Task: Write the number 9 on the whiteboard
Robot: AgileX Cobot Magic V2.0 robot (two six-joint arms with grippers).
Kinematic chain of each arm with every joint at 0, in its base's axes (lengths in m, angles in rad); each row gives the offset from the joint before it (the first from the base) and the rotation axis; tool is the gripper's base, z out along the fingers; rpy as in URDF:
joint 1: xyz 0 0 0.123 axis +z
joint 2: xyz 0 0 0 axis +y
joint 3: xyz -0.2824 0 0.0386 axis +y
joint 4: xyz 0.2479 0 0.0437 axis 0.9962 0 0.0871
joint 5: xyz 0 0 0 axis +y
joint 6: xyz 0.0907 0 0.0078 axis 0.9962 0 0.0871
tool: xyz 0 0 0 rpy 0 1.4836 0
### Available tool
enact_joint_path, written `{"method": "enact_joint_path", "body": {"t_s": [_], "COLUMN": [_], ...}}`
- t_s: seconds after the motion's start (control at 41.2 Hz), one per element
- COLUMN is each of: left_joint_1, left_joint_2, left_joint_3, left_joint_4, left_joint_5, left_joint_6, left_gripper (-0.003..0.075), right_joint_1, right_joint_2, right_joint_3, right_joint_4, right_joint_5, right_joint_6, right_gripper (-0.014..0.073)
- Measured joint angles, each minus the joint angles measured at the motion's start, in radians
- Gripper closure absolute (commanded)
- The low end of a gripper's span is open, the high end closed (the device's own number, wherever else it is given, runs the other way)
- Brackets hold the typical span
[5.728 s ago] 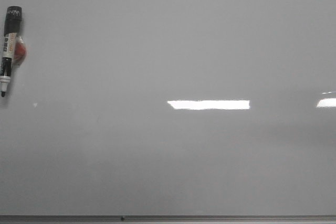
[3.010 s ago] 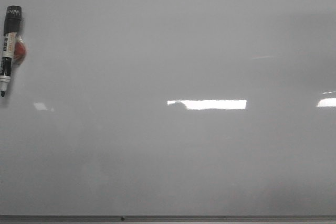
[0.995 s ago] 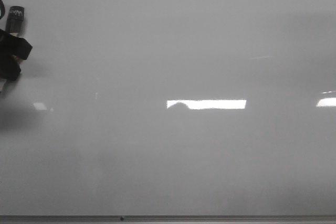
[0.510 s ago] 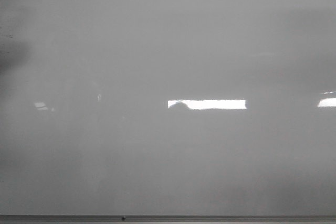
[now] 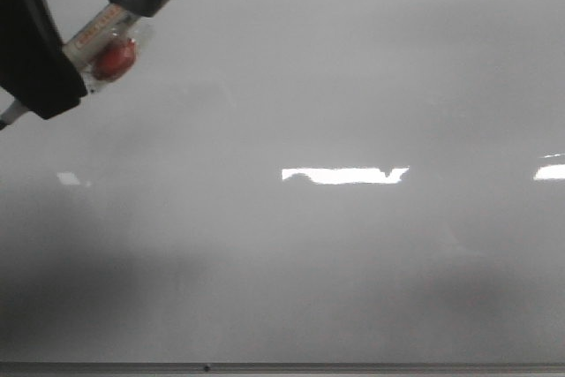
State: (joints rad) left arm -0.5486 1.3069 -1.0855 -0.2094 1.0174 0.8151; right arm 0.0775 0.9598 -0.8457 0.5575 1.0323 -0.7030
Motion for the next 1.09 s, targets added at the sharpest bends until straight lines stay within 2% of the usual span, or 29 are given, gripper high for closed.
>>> {"method": "enact_joint_path", "body": {"t_s": [0.17, 0.364, 0.607, 0.777, 1.092], "left_joint_1": [-0.132, -0.229, -0.263, -0.263, -0.263], "left_joint_2": [0.0, 0.0, 0.0, 0.0, 0.0], "left_joint_3": [0.0, 0.0, 0.0, 0.0, 0.0], "left_joint_4": [0.0, 0.0, 0.0, 0.0, 0.0], "left_joint_5": [0.0, 0.0, 0.0, 0.0, 0.0], "left_joint_6": [0.019, 0.02, 0.02, 0.02, 0.02], "left_gripper": [0.0739, 0.0739, 0.0739, 0.0739, 0.0739], "right_joint_1": [0.161, 0.342, 0.541, 0.624, 0.672], "right_joint_2": [0.057, 0.116, 0.212, 0.264, 0.286], "right_joint_3": [-0.05, -0.144, -0.192, -0.194, -0.196], "right_joint_4": [0.019, 0.017, 0.007, 0.007, 0.007], "right_joint_5": [0.014, 0.014, -0.045, -0.14, -0.228], "right_joint_6": [-0.113, -0.154, -0.158, -0.16, -0.162], "right_gripper": [0.0076, 0.0076, 0.0076, 0.0079, 0.0277]}}
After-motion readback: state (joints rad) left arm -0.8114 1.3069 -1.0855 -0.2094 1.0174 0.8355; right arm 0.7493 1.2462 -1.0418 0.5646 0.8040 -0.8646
